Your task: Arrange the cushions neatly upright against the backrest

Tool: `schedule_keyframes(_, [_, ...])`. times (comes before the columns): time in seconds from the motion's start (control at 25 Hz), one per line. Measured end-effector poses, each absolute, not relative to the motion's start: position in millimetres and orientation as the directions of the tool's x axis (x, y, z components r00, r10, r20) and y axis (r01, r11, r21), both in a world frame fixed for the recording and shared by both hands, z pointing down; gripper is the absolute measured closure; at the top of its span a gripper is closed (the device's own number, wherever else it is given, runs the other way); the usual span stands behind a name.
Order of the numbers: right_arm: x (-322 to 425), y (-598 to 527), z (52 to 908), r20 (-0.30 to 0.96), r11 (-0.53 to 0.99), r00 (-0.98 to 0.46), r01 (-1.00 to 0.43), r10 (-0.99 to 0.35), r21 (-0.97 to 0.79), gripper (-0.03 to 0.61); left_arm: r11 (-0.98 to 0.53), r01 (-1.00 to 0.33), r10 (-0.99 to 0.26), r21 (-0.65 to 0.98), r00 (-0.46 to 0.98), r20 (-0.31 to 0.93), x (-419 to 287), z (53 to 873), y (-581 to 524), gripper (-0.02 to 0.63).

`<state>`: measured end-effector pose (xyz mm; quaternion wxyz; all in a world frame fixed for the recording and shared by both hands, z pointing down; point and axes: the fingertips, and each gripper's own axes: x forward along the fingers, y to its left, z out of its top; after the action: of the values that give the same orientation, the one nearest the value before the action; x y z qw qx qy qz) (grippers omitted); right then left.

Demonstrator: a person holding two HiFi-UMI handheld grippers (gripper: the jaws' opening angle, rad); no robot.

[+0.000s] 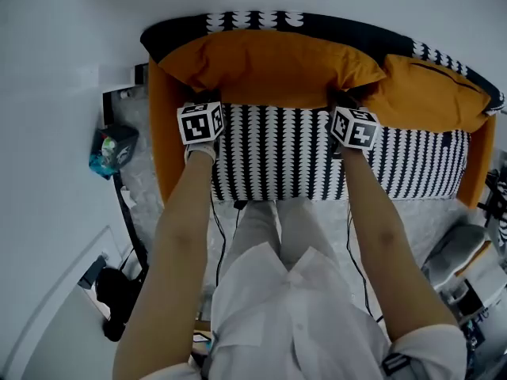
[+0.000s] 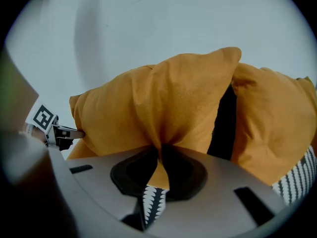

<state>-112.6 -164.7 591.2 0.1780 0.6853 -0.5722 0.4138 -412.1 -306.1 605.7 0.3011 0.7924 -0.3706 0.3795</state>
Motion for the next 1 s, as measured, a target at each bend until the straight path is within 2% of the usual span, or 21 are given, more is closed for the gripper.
schedule_keyframes(0.44, [-108, -152, 582, 0.838, -0.277, 0.002, -0.944, -0.545, -0.178, 0.468, -0.517, -0.831, -0.352, 0.208, 0.427, 0.833, -417, 584, -309, 0.479])
schedule_keyframes(0.8, [-105, -139, 510, 0.783, -0.323, 0.040, -0.923, -0.621, -0.209, 0.483, -0.564, -0.789, -0.389, 0.243, 0.514, 0.765, -410, 508, -306, 0.488])
schedule_keyframes(1.0, [-124, -111, 457, 0.717, -0.319, 0.035, -0.910, -0.697, -0.266, 0.525, -0.631, -0.713, -0.369, 0.304, 0.622, 0.691, -401, 452, -272, 0.514])
